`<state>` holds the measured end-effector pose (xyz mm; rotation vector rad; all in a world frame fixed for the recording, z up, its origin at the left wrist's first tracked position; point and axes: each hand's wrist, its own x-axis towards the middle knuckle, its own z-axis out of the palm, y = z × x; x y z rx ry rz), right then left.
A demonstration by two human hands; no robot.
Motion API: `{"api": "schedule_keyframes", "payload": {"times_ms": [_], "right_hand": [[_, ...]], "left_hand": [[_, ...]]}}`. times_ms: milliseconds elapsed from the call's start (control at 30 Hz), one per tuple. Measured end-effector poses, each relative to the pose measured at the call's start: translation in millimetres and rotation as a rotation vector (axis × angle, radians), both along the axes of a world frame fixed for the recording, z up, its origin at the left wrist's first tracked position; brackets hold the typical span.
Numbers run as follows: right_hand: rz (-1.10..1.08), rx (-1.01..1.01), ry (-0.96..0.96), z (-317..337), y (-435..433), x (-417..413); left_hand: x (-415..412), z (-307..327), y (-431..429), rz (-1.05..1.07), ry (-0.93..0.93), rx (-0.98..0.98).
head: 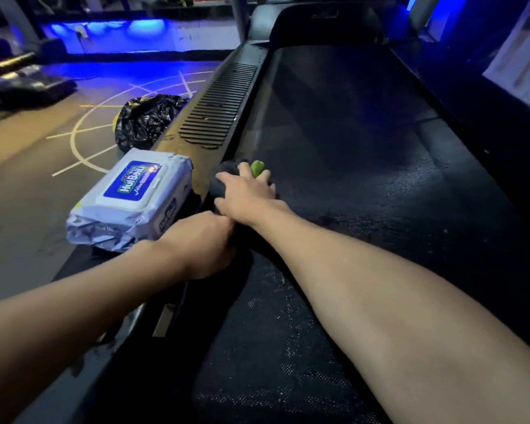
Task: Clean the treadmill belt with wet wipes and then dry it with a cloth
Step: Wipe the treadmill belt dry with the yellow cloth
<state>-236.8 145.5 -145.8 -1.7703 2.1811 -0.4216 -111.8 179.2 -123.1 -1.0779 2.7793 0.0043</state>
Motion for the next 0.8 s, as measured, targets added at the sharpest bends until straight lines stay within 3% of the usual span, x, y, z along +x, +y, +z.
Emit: {"api": "schedule_keyframes", "payload": {"times_ms": [333, 800], "right_hand": [[-0.03, -0.038, -0.014, -1.0, 18.3, -30.0], [-0.439, 0.019, 0.106, -5.9, 157.9, -212.8]], "left_hand": [[-27.8, 2.2, 11.4, 0.022, 0.012, -0.025], [-142.1, -1.7, 71.7, -0.239, -0.026, 0.08]]}}
